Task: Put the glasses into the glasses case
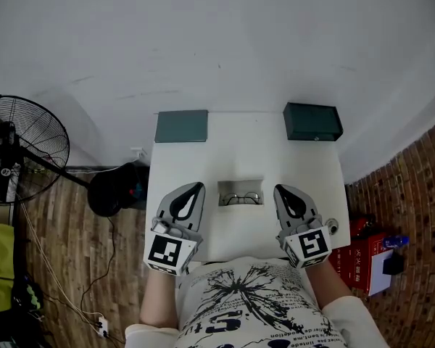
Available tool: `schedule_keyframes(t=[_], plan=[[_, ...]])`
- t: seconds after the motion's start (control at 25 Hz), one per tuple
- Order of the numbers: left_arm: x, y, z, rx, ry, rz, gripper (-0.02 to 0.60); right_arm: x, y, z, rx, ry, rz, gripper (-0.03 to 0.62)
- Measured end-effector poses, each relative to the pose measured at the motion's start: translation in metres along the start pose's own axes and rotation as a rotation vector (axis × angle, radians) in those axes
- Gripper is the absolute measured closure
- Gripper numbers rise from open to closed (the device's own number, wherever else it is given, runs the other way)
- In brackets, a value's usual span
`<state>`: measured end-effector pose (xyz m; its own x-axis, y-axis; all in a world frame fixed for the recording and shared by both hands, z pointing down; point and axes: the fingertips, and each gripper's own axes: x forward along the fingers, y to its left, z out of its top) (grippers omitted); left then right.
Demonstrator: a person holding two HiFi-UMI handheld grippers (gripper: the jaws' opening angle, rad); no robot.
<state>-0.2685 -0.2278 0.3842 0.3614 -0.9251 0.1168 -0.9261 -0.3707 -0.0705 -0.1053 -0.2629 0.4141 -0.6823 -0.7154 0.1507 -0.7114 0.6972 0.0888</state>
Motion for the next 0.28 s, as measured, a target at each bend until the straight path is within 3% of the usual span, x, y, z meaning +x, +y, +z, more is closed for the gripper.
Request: schedule_keyframes(t=[0.28], plan=[[0.0007, 0.0021, -0.0010, -0.001, -0.004, -0.004, 0.568, 0.0056, 0.0053, 0.0007, 0.006, -0.007, -0.002, 0.582]])
